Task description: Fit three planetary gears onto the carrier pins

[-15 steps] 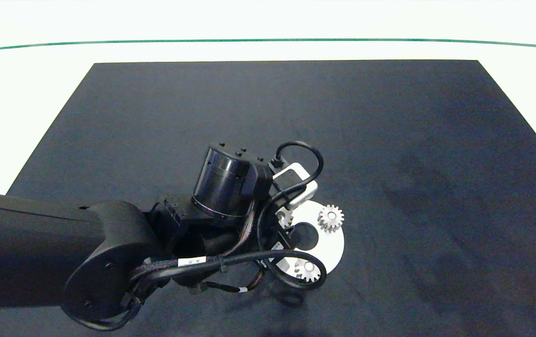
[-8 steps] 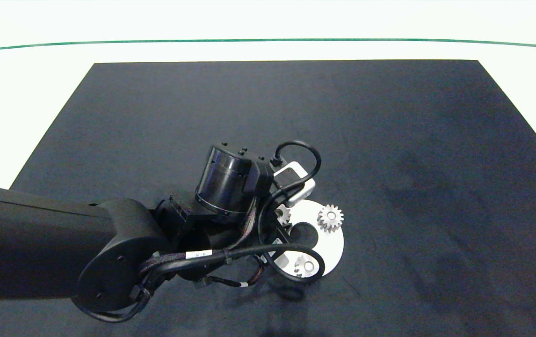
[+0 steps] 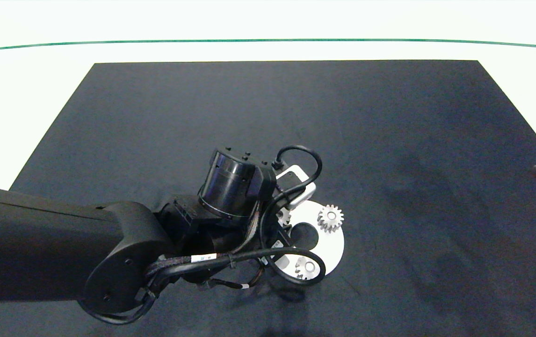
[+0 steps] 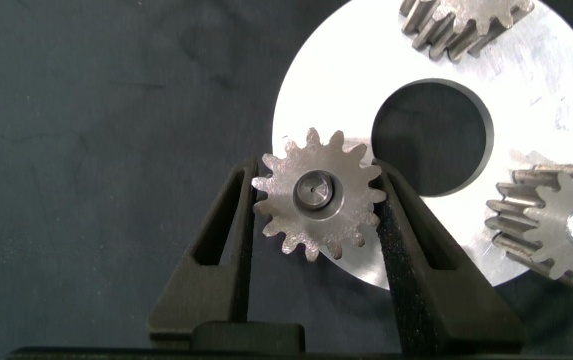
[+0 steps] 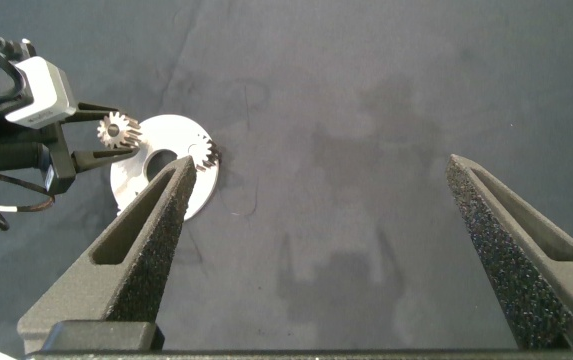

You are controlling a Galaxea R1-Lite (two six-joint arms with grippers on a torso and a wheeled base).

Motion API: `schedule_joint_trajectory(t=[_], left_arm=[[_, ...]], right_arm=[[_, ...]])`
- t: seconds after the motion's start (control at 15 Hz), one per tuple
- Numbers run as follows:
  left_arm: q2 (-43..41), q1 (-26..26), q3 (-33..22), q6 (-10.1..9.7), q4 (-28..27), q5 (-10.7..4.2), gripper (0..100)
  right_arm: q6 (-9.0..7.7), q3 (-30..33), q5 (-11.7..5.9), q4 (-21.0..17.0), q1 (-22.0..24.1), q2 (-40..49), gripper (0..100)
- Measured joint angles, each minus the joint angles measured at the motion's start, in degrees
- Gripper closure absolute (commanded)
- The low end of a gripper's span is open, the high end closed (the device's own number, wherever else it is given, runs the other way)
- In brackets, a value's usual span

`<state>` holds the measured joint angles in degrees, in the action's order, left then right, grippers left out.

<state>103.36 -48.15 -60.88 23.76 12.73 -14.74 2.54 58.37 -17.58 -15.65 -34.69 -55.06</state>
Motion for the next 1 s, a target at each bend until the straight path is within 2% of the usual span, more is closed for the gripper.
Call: schedule_joint_trajectory(t=[0.53, 1.0], left_arm=[[-0.33, -0.02, -0.11, -0.15, -3.11, 0.13, 0], [-6.75, 0.72, 1.99, -1.11, -7.41, 0.11, 0]], right_arm=[[0.00, 0.00, 0.02, 0.00, 0.02, -0.15, 0], [0.30, 0.09, 0.02, 0.02, 0.35, -0.33, 0]])
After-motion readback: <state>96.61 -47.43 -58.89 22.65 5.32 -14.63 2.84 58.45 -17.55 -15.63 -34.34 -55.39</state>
